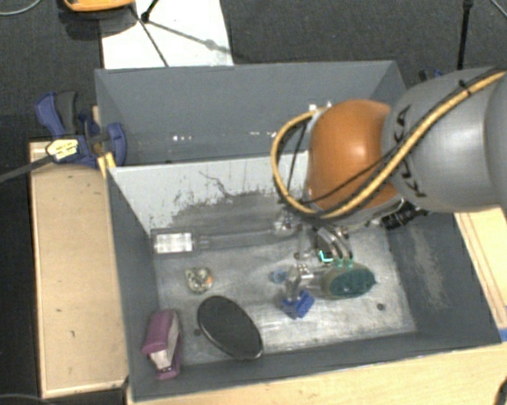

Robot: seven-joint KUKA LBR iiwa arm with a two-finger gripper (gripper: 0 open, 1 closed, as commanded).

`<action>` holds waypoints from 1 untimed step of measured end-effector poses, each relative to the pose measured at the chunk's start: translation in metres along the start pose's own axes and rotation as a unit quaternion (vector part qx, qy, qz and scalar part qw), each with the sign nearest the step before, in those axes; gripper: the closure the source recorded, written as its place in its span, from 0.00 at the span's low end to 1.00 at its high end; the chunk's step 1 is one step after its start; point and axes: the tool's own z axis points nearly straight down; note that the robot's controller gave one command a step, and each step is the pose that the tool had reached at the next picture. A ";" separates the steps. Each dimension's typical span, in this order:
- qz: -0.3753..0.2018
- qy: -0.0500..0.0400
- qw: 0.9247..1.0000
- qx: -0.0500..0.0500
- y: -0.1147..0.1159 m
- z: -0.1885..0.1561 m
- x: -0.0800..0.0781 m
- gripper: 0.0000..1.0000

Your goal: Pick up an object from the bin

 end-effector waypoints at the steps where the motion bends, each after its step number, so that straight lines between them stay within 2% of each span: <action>1: -0.061 -0.011 0.998 -0.002 -0.011 0.029 -0.003 0.00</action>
Offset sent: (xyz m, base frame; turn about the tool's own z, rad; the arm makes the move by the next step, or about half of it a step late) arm -0.0036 -0.0219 -0.0592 -0.1571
